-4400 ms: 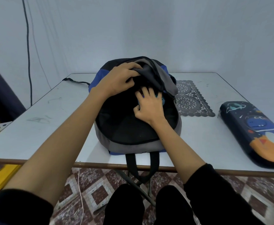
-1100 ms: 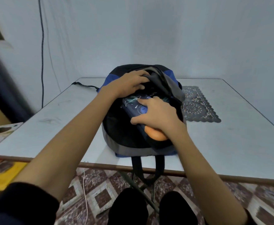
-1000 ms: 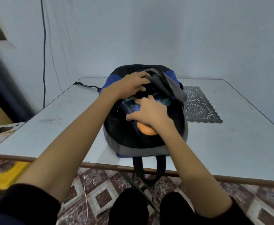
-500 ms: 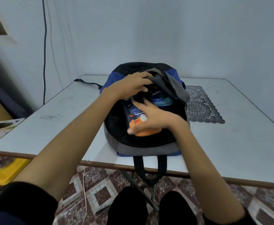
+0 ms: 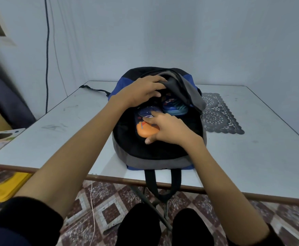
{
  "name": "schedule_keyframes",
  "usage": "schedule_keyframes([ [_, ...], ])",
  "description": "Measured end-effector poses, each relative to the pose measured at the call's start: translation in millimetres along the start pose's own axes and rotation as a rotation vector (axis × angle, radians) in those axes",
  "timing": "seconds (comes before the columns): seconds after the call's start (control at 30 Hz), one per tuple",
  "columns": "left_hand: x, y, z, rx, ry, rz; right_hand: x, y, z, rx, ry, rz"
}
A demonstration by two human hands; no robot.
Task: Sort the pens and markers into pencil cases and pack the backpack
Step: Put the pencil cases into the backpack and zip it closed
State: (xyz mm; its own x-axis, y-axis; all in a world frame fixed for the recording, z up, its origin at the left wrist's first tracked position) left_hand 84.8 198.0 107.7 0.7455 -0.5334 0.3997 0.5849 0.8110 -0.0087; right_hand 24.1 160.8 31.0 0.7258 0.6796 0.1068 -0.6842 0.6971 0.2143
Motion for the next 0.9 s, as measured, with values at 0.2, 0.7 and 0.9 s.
schedule_keyframes([
  [0.2,0,-4,2,0.003,0.001,-0.01,44,-13,-13,0.046,0.0,0.003],
  [0.7,-3,-6,6,0.002,-0.017,-0.048,80,-20,-24,0.12,-0.058,-0.061],
  [0.9,-3,-2,3,-0.004,-0.025,-0.05,56,-33,-34,0.315,-0.332,-0.055],
])
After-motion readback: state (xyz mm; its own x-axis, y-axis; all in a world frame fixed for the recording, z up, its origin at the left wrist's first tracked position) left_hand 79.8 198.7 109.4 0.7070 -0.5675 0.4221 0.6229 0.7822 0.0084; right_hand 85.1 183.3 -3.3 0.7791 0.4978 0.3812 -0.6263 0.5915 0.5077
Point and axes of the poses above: each hand's wrist, its own x-axis towards the middle knuckle, its own z-axis out of the back of the hand, y = z × x, the point moved 10 cm from there along x, towards the middle knuckle, and after that the axes turned 8 degrees about z, right-handed, at the moved point
